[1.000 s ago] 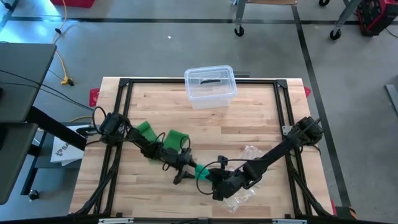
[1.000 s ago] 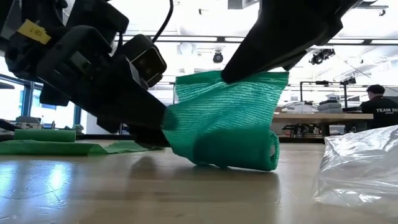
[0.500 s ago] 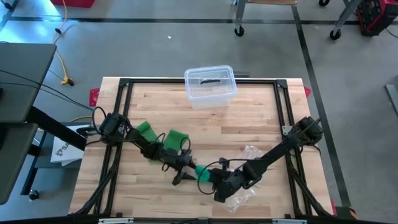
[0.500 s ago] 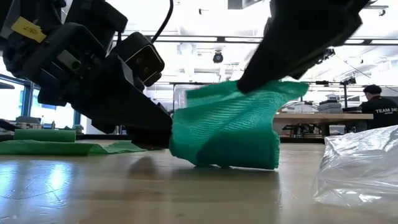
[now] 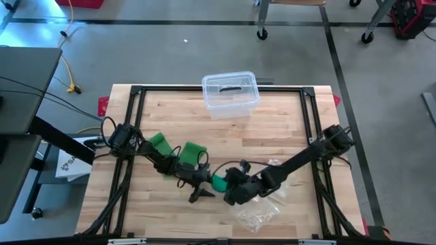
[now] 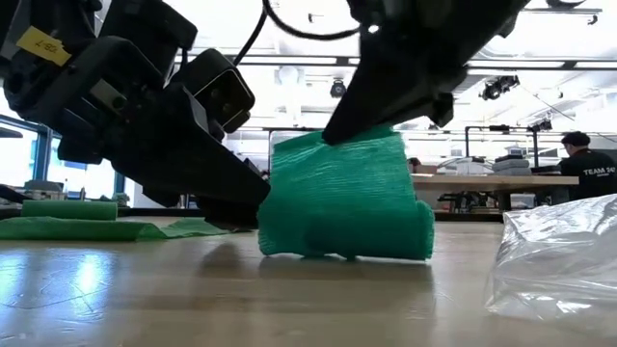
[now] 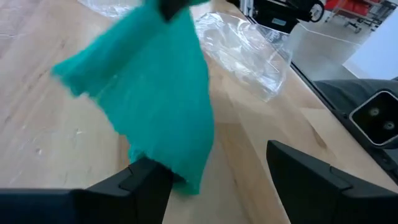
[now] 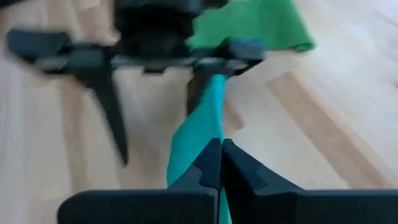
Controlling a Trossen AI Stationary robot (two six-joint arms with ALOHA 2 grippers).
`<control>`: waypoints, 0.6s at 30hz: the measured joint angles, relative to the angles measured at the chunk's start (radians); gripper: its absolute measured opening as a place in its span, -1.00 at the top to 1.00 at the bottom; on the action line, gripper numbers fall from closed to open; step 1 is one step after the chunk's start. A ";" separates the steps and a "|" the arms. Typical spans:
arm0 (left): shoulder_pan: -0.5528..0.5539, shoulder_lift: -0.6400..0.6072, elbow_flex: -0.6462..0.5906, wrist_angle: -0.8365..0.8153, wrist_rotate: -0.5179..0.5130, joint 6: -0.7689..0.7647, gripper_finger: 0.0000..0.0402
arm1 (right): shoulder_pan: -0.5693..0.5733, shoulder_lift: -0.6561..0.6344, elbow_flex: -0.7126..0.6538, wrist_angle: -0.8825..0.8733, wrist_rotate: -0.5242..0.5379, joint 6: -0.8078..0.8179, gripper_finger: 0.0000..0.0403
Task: Roll bandage
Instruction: Roll the blue bandage
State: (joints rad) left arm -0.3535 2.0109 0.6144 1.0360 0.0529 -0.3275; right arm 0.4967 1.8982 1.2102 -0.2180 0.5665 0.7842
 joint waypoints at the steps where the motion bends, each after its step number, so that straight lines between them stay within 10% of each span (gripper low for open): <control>1: -0.004 0.000 0.000 -0.001 -0.014 0.000 -0.23 | -0.006 0.000 0.000 0.000 0.006 0.006 1.00; 18: -0.035 -0.001 0.001 -0.028 -0.112 0.008 -0.20 | 0.026 -0.002 0.087 -0.016 -0.004 0.025 1.00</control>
State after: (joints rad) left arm -0.3882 2.0098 0.6151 1.0084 -0.0589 -0.3197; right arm 0.5229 1.8965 1.2970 -0.2337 0.5622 0.8091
